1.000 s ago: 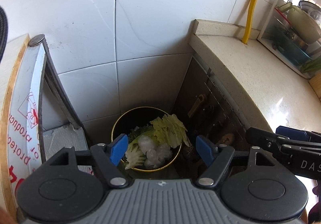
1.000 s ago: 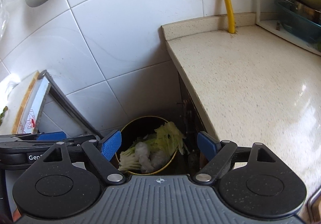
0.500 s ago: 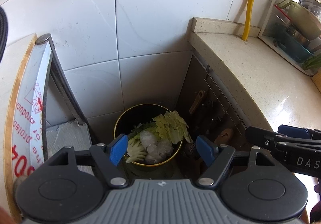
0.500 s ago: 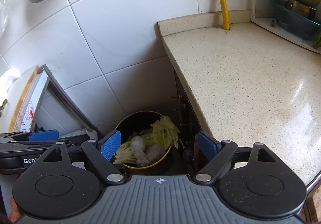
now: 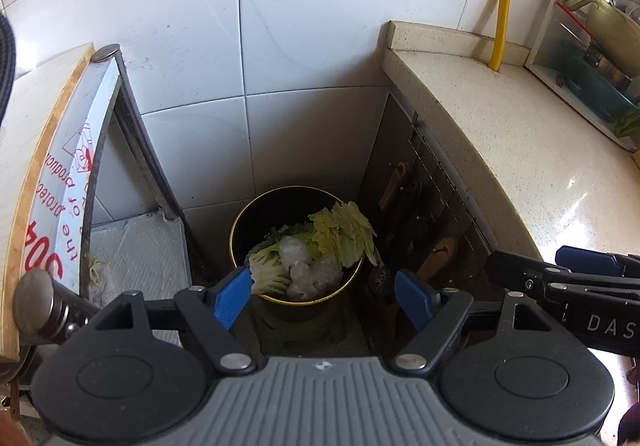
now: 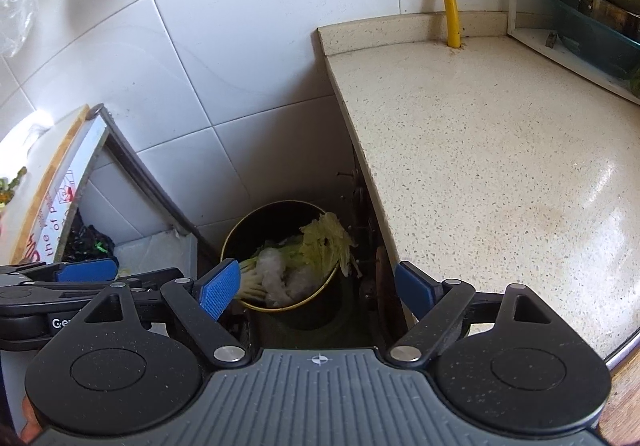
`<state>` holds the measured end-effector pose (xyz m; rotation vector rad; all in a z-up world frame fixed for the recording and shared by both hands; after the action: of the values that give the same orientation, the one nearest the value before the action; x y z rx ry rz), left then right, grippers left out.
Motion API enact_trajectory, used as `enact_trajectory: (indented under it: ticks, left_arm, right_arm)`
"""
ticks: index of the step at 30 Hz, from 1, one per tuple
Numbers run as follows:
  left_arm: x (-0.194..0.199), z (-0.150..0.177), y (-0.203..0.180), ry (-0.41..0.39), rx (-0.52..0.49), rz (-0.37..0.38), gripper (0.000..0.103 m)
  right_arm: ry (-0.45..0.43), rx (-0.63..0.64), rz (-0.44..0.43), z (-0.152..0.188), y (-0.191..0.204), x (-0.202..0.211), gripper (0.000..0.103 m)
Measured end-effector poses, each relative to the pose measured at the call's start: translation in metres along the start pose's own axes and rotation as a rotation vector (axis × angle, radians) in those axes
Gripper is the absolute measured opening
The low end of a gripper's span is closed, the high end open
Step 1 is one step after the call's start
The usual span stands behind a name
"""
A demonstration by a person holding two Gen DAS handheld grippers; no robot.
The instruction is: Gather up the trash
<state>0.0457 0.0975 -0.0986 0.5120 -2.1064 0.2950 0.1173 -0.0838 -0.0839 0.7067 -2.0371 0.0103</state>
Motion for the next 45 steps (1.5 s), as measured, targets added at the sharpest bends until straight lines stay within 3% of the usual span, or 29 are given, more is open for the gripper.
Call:
enact_trajectory:
  ticks: [24, 28, 33, 45]
  left_arm:
    - [0.008, 0.004, -0.003, -0.010, 0.016, -0.031, 0.080]
    - [0.007, 0.005, -0.001, 0.006, 0.011, -0.075, 0.091]
    - [0.013, 0.006, -0.002, -0.022, -0.020, -0.118, 0.092]
    - [0.013, 0.015, -0.001, 0.004, 0.020, -0.089, 0.093]
  right_arm:
    - [0.007, 0.006, -0.029, 0.003, -0.004, 0.003, 0.090]
    - [0.009, 0.008, -0.027, 0.004, -0.003, 0.003, 0.090]
    - [0.008, 0.008, -0.030, 0.008, -0.002, 0.004, 0.090]
    - [0.015, 0.010, -0.033, 0.014, -0.003, 0.007, 0.091]
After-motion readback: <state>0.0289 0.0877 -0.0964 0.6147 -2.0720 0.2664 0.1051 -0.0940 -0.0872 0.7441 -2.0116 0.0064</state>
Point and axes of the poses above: each gripper's, at about its wrist camera, not at the fingertips, and x roughly against the way its jaws point, y to its left, z to its underside, the point moved 6 cm from there along -x, roughly the way its jaws point, and after that the axes turned 8 degrees about -x, right-handed, at the moved point
